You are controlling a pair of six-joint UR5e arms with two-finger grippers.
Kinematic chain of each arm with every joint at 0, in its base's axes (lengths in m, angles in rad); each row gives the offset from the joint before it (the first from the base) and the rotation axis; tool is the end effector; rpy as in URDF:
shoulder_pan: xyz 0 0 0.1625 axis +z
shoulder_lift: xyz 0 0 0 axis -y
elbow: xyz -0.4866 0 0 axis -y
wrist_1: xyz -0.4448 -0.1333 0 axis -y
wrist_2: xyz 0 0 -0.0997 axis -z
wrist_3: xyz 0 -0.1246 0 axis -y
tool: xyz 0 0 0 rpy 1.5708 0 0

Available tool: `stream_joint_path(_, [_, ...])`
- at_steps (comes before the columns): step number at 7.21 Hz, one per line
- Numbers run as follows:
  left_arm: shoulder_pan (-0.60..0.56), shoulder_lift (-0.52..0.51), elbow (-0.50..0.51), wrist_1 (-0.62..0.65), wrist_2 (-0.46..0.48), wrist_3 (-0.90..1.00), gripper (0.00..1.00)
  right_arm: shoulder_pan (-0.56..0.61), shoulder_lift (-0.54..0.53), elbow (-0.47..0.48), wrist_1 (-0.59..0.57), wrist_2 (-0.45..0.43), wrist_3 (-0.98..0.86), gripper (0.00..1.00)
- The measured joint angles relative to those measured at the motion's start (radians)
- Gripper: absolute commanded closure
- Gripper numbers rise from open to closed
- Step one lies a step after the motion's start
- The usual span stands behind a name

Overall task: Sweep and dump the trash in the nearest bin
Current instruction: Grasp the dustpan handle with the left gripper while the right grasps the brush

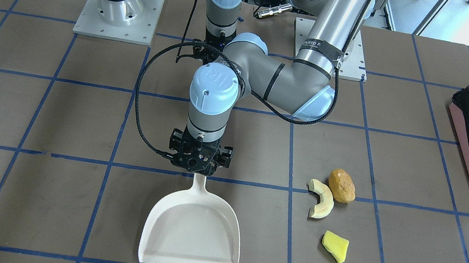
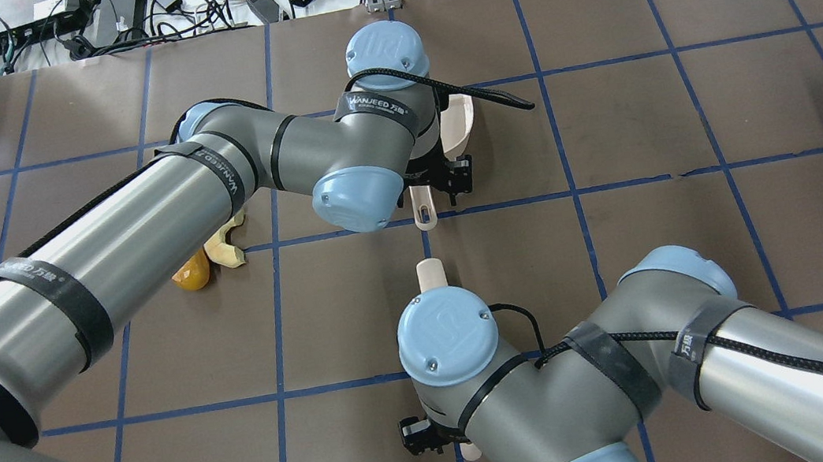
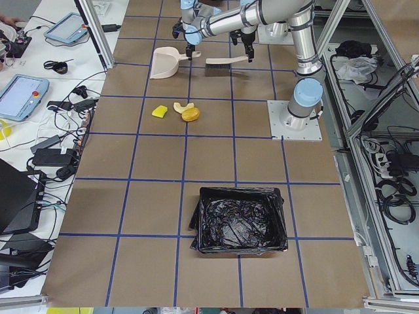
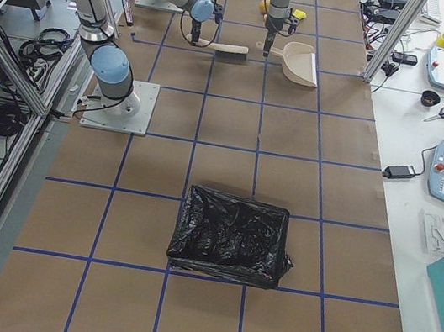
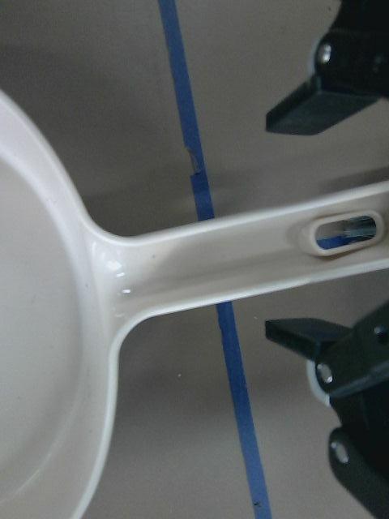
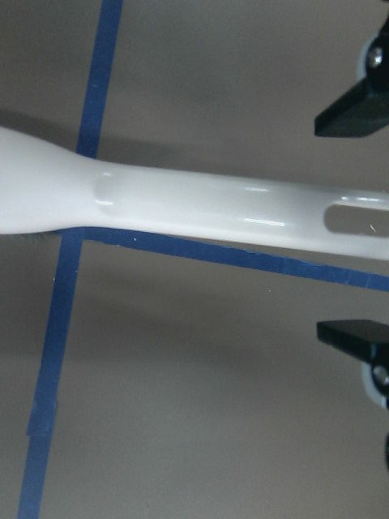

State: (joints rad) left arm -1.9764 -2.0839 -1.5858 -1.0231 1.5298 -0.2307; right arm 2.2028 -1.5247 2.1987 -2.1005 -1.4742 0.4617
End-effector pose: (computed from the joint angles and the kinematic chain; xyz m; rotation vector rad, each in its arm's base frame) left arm -0.4133 -0.6117 0.2398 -0.2711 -3.0846 0.0090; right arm 0.3836 -0.2779 0.2339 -0.2547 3.1120 0.2712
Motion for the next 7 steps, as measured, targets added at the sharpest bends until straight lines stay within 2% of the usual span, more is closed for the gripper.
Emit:
stream_joint_path(1, [0.000, 0.000, 0.000, -0.003, 0.000, 0.001, 1.00, 0.000, 0.006, 0.000, -0.002, 0.000, 0.000, 0.45])
stream_joint_path(7, [0.001, 0.025, 0.008, -0.033, 0.004, -0.006, 1.00, 0.000, 0.011, -0.006, -0.004, 0.000, -0.003, 0.49])
